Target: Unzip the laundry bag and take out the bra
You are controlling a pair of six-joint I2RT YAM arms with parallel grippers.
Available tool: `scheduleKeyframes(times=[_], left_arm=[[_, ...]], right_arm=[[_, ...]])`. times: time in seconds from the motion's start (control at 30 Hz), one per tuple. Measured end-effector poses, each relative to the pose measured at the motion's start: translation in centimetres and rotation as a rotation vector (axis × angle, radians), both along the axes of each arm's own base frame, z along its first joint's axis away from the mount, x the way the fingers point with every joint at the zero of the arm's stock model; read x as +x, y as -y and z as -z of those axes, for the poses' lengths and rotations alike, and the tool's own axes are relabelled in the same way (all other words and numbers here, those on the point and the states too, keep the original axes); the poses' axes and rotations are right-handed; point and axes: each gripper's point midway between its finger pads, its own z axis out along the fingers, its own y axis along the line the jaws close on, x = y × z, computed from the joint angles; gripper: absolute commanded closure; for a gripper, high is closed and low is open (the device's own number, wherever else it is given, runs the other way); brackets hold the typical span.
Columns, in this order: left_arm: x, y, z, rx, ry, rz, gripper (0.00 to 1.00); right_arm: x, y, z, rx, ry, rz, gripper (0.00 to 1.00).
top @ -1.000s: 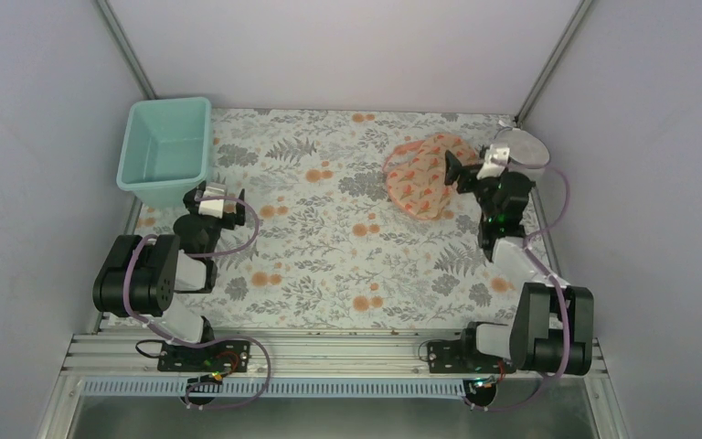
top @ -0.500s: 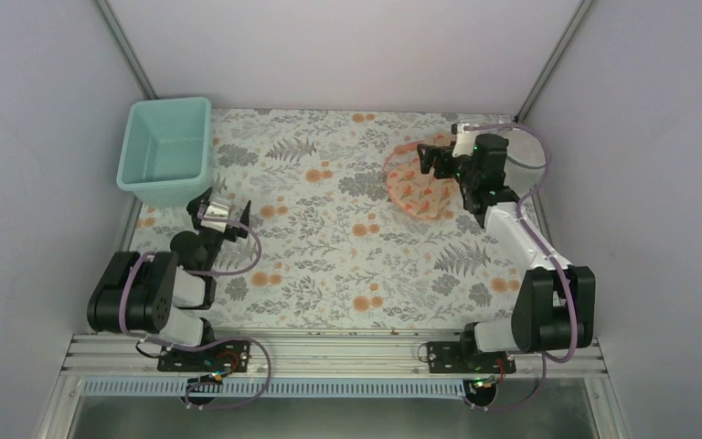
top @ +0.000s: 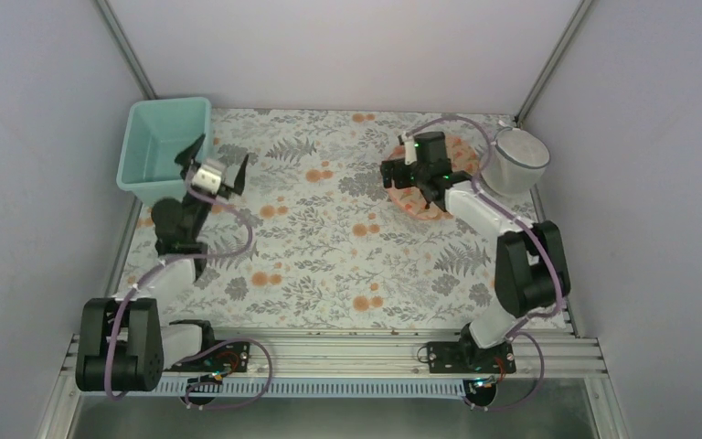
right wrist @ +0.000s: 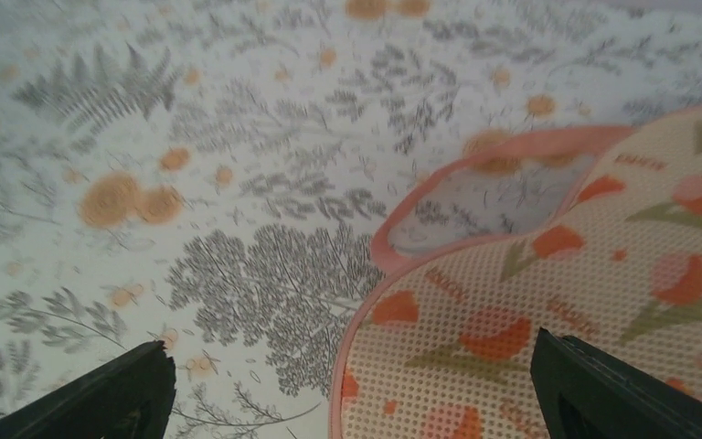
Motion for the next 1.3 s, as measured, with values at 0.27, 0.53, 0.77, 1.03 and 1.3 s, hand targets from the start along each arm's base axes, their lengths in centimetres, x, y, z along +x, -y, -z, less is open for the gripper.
scheduleKeyframes(times=[0.27,0.53,0.77,1.03,1.3], left_arm=[[2.8,4.4,-7.4,0.184,-0.052,0.229,0.0],[2.1,5.5,-3.7,0.023,-0.352,0.411,0.0],[0.7,6.6,-3.5,-0.068,-0.43,0.537,0.0],[0.0,8.3,1.7,-0.002,-0.553,0.487,0.0],[-0.8,7.5,5.2,0.003,-0.618,0.432,0.0]], right_arm=[[-0.7,-0.5,7.9,-0.229,-0.186,0.058,0.08],[-1.4,0.4,11.1,-0.446,-0.244,0.131,0.56],[-1.3,1.3,11.1,-0.51,-0.242,0.153,0.96],[-3.9,-5.6,10.5,-0.539,-0.188,-0.18,0.96],[-18.6,-19.2,8.8,-0.518,-0.024,-0.925,0.96]])
